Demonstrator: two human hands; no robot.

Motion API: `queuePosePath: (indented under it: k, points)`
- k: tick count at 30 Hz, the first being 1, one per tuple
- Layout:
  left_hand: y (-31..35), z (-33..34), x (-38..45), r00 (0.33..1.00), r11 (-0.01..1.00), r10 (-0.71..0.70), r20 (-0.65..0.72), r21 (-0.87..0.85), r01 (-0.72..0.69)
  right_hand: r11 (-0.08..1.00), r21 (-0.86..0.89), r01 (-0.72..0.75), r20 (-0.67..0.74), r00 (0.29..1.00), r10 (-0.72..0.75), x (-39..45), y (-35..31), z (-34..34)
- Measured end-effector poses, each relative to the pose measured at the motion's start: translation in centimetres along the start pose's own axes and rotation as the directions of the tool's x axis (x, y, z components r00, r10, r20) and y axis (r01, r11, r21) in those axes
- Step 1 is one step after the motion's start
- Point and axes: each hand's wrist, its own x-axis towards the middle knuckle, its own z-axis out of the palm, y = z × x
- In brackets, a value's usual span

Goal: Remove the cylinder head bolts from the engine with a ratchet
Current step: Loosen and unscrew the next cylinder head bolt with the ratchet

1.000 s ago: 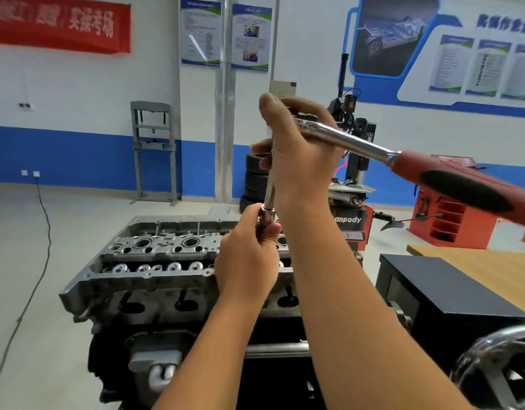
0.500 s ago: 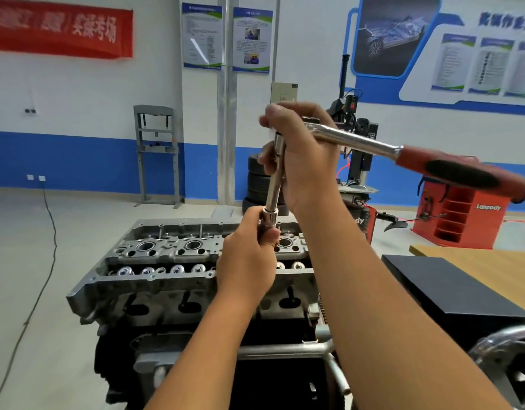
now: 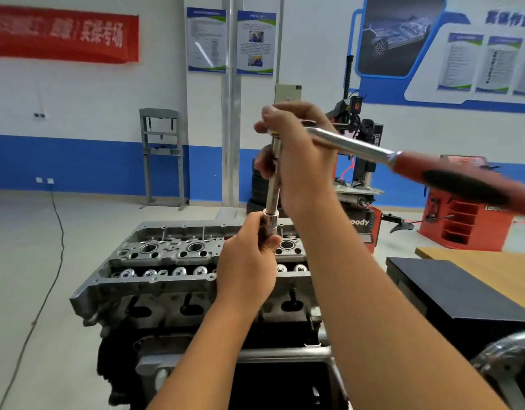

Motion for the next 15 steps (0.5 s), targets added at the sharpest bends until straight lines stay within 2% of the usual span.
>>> queuePosePath:
  k: [2,3,4,5,7,8,10,13,15]
  points:
    - [0.1,0.2,-0.2,0.999,1.0,0.02,-0.041,0.014,-0.019,0.952,-0.267,0.149,-0.095,0.979,-0.18,-0.3,0.4,1.0]
    - [0.1,0.3,-0.3,0.998,1.0,0.029,-0.058,0.01,-0.029,0.92,-0.351,0.171,-0.091,0.972,-0.216,-0.3,0.5,1.4]
    - [0.1,0.2,-0.3,0.997,0.999,0.034,-0.067,-0.005,-0.035,0.917,-0.367,0.157,-0.055,0.98,-0.19,-0.3,0.6,1.6]
    - [0.1,0.1,-0.3,0.998,0.999,0.033,-0.058,-0.033,-0.035,0.943,-0.314,0.113,-0.002,0.993,-0.12,-0.3,0.4,1.6]
    - [0.1,-0.3,-0.2,0.999,0.995,0.025,0.02,-0.094,-0.023,0.997,-0.072,-0.042,0.1,0.994,0.049,-0.1,-0.1,1.0]
    - [0.1,-0.5,-0.2,0.997,0.993,0.022,0.073,-0.119,-0.013,0.991,0.046,-0.127,0.142,0.983,0.119,0.2,-0.3,0.4]
    - [0.2,-0.7,-0.2,0.991,0.991,0.014,0.13,-0.132,0.003,0.954,0.174,-0.243,0.207,0.956,0.206,0.8,-0.6,-0.9]
    - [0.6,-0.4,-0.2,0.998,0.993,-0.022,0.066,-0.117,0.03,0.944,0.204,-0.26,0.237,0.949,0.21,1.3,-0.4,-1.4]
    - [0.7,0.0,0.0,0.998,0.992,-0.063,0.004,-0.106,0.063,0.972,0.183,-0.145,0.146,0.982,0.119,1.2,0.0,-0.9]
